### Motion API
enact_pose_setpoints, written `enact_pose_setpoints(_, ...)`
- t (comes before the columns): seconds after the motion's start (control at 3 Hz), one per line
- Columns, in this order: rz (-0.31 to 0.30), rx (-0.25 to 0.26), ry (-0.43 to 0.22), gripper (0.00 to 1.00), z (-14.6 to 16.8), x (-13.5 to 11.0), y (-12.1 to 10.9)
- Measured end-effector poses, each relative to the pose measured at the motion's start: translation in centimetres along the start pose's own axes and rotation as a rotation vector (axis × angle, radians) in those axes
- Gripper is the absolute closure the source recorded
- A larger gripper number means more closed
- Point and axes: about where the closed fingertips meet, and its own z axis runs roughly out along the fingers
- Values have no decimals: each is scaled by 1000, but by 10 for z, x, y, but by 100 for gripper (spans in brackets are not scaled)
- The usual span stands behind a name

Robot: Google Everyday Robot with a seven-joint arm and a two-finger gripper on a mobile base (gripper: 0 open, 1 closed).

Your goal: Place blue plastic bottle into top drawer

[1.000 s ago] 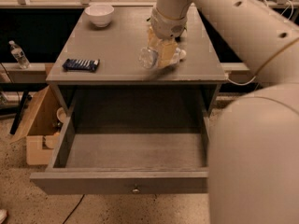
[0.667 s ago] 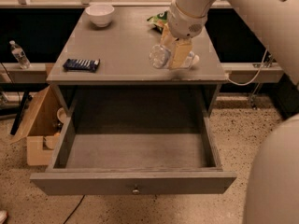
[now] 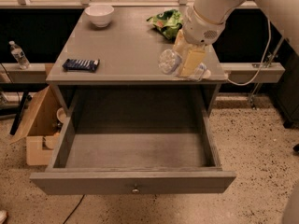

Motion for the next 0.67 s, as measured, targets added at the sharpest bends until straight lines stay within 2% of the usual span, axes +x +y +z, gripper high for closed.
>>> enact_pose_setpoints(0.33, 48, -54, 16, 100, 13, -3, 23)
enact_pose_setpoints(0.67, 145, -167, 18, 100, 42, -20, 72)
